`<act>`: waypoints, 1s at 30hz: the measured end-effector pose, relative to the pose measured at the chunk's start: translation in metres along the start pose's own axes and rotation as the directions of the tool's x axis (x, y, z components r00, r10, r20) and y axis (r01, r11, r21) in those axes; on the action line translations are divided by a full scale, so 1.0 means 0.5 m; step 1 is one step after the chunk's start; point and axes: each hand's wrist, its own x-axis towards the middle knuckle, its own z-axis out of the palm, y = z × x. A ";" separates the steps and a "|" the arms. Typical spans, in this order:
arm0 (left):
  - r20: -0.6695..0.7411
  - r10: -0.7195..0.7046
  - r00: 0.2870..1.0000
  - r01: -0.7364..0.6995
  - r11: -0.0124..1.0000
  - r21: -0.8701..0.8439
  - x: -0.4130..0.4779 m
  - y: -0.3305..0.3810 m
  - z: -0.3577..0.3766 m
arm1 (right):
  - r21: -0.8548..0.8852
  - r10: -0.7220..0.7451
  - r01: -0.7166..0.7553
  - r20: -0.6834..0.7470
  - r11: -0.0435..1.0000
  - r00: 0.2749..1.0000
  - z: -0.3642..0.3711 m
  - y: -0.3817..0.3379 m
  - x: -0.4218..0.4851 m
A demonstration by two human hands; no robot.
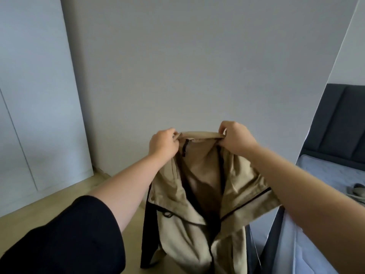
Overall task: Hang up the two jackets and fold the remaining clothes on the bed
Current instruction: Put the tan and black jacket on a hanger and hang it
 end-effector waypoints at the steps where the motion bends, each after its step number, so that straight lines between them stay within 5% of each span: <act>1: -0.022 0.010 1.000 -0.011 0.999 -0.052 0.008 0.008 -0.007 | -0.075 -0.014 0.025 0.142 0.997 0.990 -0.015 0.010 0.000; 3: -0.026 0.088 0.996 -0.090 0.992 -0.089 0.019 0.031 -0.014 | -0.120 0.003 0.033 0.289 0.992 0.957 -0.022 0.024 -0.013; 5: -0.047 0.161 0.986 -0.164 0.985 -0.057 0.025 0.053 -0.016 | -0.176 0.021 0.029 0.275 0.984 0.961 -0.007 0.038 -0.030; 8: 0.031 0.318 0.947 -0.316 0.914 0.254 0.024 0.069 -0.020 | -0.429 0.064 0.018 0.175 0.903 0.982 0.003 0.042 -0.042; 11: 0.144 0.397 0.907 -0.405 0.724 0.559 0.036 0.078 -0.044 | -0.604 -0.026 0.008 -0.021 0.797 0.999 -0.019 0.024 -0.026; 13: 0.031 0.380 0.924 -0.330 0.757 0.564 0.060 0.087 -0.066 | -0.543 -0.213 0.037 -0.264 0.839 0.941 -0.026 0.012 -0.011; 15: -0.133 0.306 0.943 -0.207 0.849 0.487 0.085 0.086 -0.092 | -0.413 -0.224 -0.007 -0.507 0.911 0.833 -0.036 0.000 0.005; 16: -0.109 0.225 0.968 -0.143 0.857 0.495 0.089 0.083 -0.101 | -0.392 -0.115 -0.093 -0.475 0.915 0.873 -0.036 -0.004 0.011; 18: 0.121 0.023 0.992 -0.089 0.810 0.579 0.078 0.072 -0.100 | -0.543 0.161 -0.211 -0.138 0.813 0.977 -0.018 -0.008 0.011; 20: 0.272 -0.169 0.948 -0.010 0.833 0.553 0.059 0.060 -0.086 | -0.548 0.327 -0.241 0.064 0.801 0.943 0.000 -0.007 0.009; 22: 0.358 -0.344 0.868 0.187 0.894 0.407 0.053 0.050 -0.076 | -0.422 0.407 -0.323 0.123 0.847 0.905 0.004 -0.009 0.014; 24: 0.523 -0.493 0.695 0.457 0.865 0.208 0.052 0.054 -0.074 | -0.212 0.505 -0.465 0.214 0.860 0.836 0.001 -0.014 0.024; 26: 0.647 -0.500 0.576 0.643 0.766 0.020 0.046 0.065 -0.070 | 0.061 0.551 -0.615 0.381 0.786 0.742 -0.003 -0.021 0.023; 30: 0.671 -0.448 0.591 0.739 0.635 -0.227 0.048 0.101 -0.071 | 0.401 0.604 -0.646 0.244 0.649 0.759 -0.025 -0.020 0.015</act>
